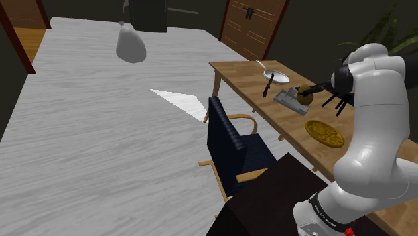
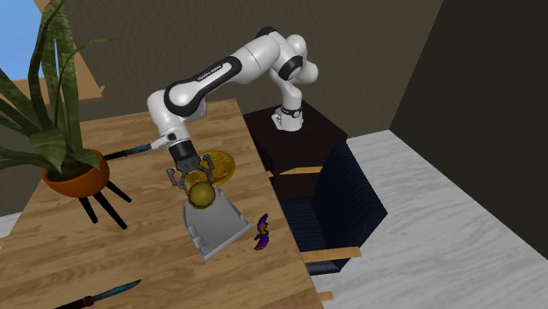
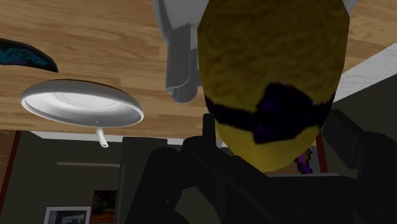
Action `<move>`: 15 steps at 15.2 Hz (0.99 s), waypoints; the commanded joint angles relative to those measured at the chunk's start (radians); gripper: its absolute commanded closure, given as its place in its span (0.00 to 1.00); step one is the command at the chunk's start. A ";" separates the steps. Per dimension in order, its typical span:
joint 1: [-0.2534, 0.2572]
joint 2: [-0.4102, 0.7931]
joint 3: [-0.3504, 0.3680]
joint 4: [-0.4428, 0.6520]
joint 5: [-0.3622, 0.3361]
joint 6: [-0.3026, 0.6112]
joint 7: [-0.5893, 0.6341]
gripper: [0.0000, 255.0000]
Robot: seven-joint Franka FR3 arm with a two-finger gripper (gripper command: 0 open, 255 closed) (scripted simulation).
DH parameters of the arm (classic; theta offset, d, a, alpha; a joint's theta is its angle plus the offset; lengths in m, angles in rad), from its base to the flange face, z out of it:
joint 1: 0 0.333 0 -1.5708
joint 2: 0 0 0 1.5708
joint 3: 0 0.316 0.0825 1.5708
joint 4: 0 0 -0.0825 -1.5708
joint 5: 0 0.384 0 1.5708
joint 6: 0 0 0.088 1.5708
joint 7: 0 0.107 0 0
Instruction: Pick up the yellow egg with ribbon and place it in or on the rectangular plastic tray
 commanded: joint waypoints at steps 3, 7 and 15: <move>-0.009 0.026 0.015 -0.003 0.021 0.014 -0.026 1.00; -0.013 0.041 0.024 -0.005 0.032 0.022 -0.040 1.00; -0.013 0.040 0.024 -0.006 0.031 0.022 -0.040 0.00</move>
